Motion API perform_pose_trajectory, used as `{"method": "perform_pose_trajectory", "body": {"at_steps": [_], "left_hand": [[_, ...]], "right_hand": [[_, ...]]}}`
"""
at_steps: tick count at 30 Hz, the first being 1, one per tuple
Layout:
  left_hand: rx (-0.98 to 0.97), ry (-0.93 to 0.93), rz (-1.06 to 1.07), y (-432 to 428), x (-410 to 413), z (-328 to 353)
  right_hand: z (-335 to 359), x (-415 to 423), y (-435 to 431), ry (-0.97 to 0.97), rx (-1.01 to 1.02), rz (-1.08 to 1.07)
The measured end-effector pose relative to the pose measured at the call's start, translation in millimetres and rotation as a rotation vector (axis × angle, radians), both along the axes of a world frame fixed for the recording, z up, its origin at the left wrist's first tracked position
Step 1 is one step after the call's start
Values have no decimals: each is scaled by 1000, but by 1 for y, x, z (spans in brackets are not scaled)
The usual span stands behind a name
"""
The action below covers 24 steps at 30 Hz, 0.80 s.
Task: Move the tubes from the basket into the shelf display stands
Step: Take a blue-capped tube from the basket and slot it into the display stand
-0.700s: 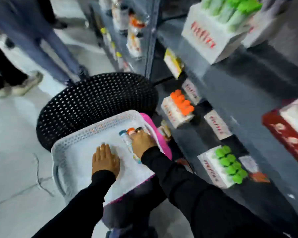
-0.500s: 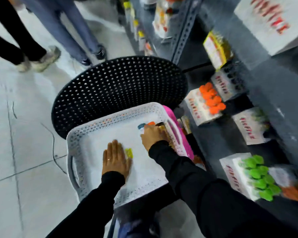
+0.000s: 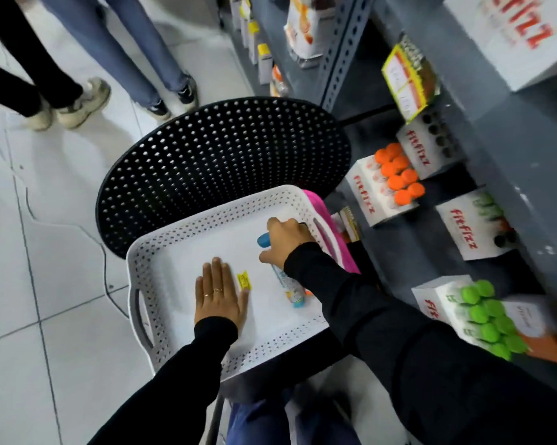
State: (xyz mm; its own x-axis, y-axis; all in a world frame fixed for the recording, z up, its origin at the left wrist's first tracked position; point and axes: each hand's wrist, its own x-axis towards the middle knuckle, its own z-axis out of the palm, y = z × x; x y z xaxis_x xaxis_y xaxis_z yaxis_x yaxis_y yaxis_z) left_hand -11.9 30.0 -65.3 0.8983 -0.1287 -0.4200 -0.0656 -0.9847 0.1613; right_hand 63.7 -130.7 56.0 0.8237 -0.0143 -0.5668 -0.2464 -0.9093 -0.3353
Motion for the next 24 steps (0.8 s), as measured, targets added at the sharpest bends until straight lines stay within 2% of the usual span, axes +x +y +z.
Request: {"method": "perform_pose_trajectory", "body": {"at_steps": [2, 6, 10, 15, 20, 24], "left_hand": [[7, 21, 19, -6, 0, 7], [-107, 0, 82, -50, 11, 49], [-331, -210, -152, -120, 32, 95], [-569, -409, -449, -227, 35, 178], [-629, -535, -797, -301, -4, 229], [-554, -490, -956, -330, -34, 237]], "right_hand": [[28, -7, -21, 1, 9, -5], [99, -28, -66, -12, -45, 30], [179, -67, -118, -45, -65, 8], [259, -138, -164, -179, -132, -173], [299, -201, -195, -349, -319, -350], [320, -243, -205, -326, -454, -438]]}}
